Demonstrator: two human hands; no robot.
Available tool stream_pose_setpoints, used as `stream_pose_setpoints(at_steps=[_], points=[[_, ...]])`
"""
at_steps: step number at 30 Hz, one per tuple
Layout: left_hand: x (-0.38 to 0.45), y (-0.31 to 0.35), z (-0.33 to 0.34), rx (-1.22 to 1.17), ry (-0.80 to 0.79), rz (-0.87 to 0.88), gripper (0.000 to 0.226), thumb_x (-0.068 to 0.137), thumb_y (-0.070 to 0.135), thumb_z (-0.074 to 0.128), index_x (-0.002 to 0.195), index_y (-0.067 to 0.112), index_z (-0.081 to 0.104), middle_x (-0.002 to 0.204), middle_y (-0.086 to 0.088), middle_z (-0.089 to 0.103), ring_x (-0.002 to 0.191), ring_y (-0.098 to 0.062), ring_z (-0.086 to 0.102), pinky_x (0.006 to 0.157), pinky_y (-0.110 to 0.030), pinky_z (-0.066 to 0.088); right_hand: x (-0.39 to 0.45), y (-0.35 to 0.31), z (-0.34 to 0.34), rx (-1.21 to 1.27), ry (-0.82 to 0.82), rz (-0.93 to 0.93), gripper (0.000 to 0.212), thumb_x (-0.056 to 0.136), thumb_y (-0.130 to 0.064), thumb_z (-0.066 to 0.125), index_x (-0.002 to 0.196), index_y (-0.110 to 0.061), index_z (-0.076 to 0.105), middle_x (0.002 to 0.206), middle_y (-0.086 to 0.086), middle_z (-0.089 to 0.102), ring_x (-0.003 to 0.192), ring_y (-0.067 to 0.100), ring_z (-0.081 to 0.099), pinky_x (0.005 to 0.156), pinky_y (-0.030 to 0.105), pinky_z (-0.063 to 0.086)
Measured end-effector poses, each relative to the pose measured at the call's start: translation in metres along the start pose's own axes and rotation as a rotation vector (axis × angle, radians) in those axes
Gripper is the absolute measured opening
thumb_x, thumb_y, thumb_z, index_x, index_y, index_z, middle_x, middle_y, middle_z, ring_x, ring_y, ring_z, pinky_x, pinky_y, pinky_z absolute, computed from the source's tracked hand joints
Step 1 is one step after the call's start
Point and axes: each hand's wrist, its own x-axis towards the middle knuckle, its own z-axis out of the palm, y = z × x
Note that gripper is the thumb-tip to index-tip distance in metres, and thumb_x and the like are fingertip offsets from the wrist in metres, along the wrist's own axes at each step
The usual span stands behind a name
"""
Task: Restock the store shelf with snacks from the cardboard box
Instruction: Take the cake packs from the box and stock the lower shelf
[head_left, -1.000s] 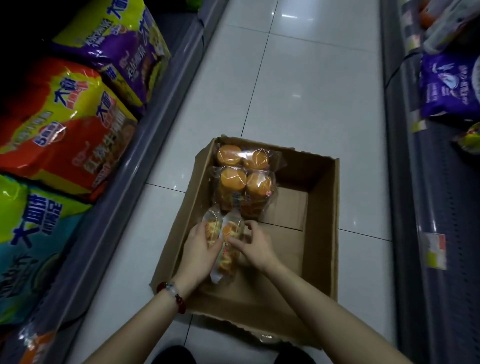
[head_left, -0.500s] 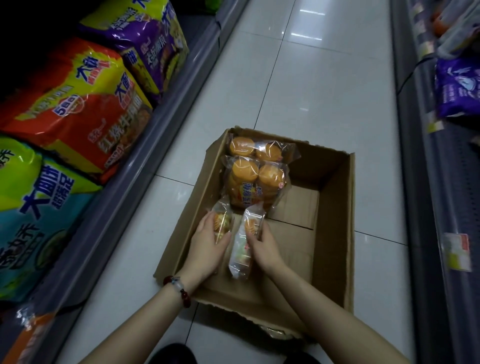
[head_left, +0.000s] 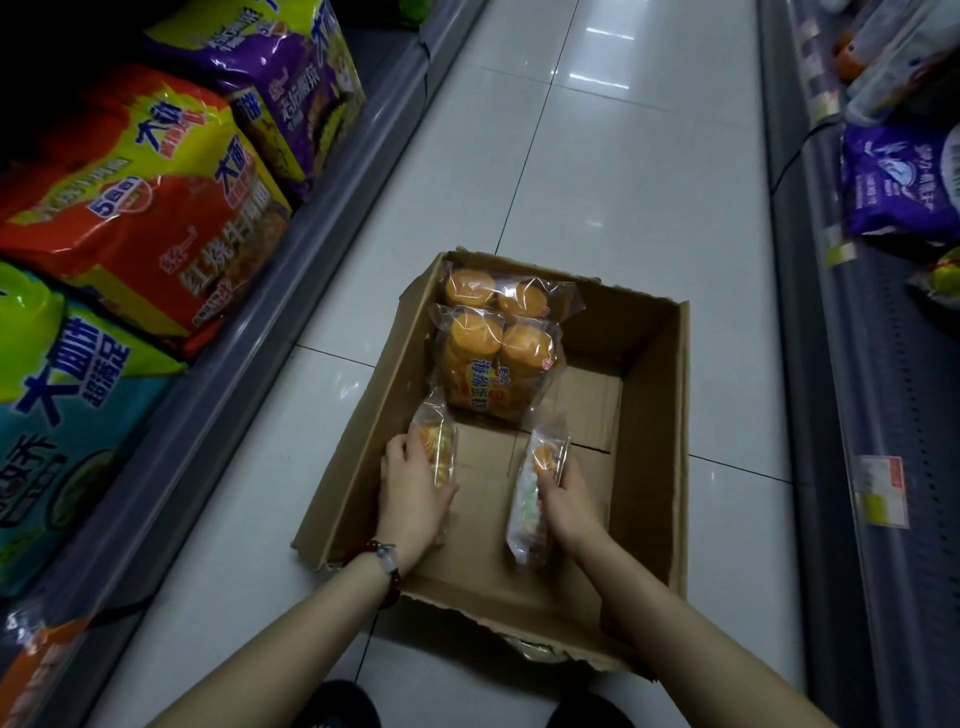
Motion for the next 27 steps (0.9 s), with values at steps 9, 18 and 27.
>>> stream_pose_setpoints(at_steps=[9,18,27], points=[[0.008,0.009,0.007,0.154,-0.112,-0.115,0.089,0.074,0.038,0.079,0.144,0.015,0.030,0.139,-0.011,0.034,0.128,-0.028,0.037,0.104,-0.039,0.041,-0.001,0.012,-0.001,0.105,0.029,-0.013,0.045,0.101,-0.038,0.042,0.144,-0.030,0.036,0.134,0.002,0.056,0.119,0.026,0.057,0.103,0.052,0.045],[0.010,0.021,0.005,-0.224,-0.201,-0.225,0.075,0.079,0.018,0.075,0.143,0.026,0.036,0.136,-0.014,0.032,0.113,-0.035,0.052,0.102,-0.035,0.041,-0.004,0.010,0.003,0.181,0.054,-0.026,0.042,0.105,-0.029,0.032,0.146,-0.027,0.037,0.139,0.002,0.052,0.124,0.023,0.052,0.107,0.050,0.040],[-0.022,0.097,-0.084,-0.440,-0.273,-0.223,0.066,0.080,0.018,0.074,0.137,0.026,0.041,0.130,-0.001,0.055,0.121,-0.024,0.052,0.104,-0.043,0.042,-0.075,-0.088,-0.045,0.307,-0.053,0.036,0.041,0.105,-0.027,0.031,0.146,-0.031,0.035,0.130,0.005,0.055,0.113,0.022,0.057,0.083,0.031,0.049]])
